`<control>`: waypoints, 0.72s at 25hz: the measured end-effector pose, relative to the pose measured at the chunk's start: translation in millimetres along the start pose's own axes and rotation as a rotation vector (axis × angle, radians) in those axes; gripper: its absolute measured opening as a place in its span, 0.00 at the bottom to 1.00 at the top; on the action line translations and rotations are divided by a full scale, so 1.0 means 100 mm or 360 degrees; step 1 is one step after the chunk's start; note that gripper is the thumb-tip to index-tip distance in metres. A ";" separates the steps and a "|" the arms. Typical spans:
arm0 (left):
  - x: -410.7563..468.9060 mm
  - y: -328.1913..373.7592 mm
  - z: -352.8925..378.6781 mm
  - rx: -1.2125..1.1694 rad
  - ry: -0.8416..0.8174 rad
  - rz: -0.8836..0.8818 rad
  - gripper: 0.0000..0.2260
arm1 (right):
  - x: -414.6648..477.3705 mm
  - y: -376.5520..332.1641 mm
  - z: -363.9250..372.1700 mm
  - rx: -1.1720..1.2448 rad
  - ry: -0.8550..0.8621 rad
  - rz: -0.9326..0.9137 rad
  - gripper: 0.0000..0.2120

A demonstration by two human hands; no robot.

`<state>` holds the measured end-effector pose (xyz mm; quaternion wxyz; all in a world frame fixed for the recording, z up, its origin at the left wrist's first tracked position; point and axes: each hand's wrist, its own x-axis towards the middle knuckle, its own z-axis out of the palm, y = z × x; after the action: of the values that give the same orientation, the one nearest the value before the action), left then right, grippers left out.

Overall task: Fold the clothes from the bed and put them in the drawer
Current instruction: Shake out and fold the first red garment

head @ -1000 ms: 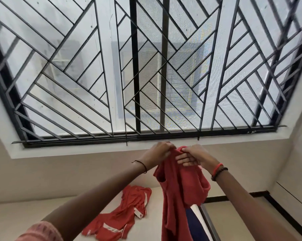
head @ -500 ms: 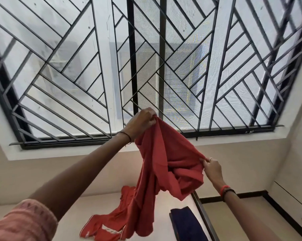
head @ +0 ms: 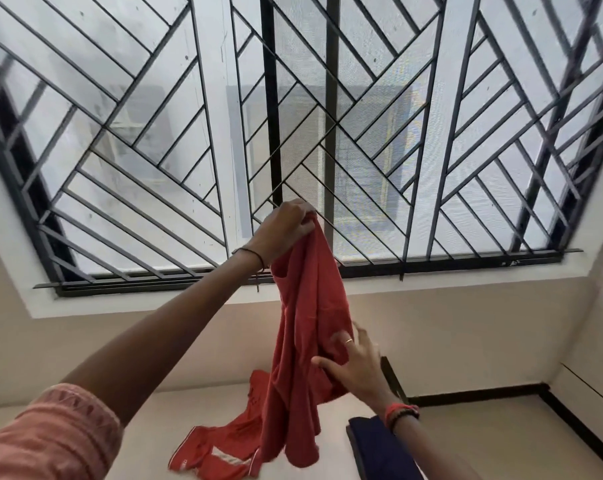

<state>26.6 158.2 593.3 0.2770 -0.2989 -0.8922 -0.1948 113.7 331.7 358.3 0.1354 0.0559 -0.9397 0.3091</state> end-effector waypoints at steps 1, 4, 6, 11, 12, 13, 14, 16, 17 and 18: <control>0.00 -0.01 -0.03 -0.0003 0.0013 0.0010 0.09 | -0.02 0.01 0.07 -0.0005 -0.0115 0.0034 0.33; 0.02 -0.05 -0.10 0.0012 0.0033 0.0027 0.08 | 0.03 -0.01 0.15 0.0031 -0.0236 -0.0012 0.18; 0.02 -0.11 -0.15 0.0024 0.0052 0.0008 0.08 | 0.07 0.00 0.10 -0.0039 -0.0285 -0.0063 0.14; -0.01 -0.41 -0.26 0.0073 0.0094 -0.0054 0.10 | 0.30 0.38 -0.15 0.0018 -0.0012 0.0373 0.12; -0.01 -0.43 -0.25 0.0081 0.0089 -0.0073 0.11 | 0.34 0.40 -0.20 -0.0096 0.0019 0.0388 0.14; 0.00 -0.42 -0.24 0.0076 0.0093 -0.0084 0.11 | 0.36 0.36 -0.26 -0.0131 -0.0012 0.0443 0.18; 0.01 -0.41 -0.23 0.0059 0.0106 -0.0085 0.12 | 0.40 0.36 -0.30 -0.0072 -0.0082 0.0504 0.22; 0.05 -0.34 -0.24 0.0018 0.0137 -0.0063 0.10 | 0.44 0.30 -0.34 0.0215 -0.0192 0.0621 0.33; 0.08 -0.31 -0.26 0.0004 0.0149 -0.0048 0.10 | 0.47 0.29 -0.34 0.0319 -0.0225 0.0659 0.41; 0.10 -0.29 -0.28 -0.0004 0.0158 -0.0037 0.09 | 0.50 0.29 -0.30 0.0350 -0.0233 0.0633 0.50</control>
<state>11.6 126.8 615.7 0.3182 -0.2789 -0.8805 -0.2138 66.9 371.7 380.2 -0.0035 -0.0938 -0.9002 0.4253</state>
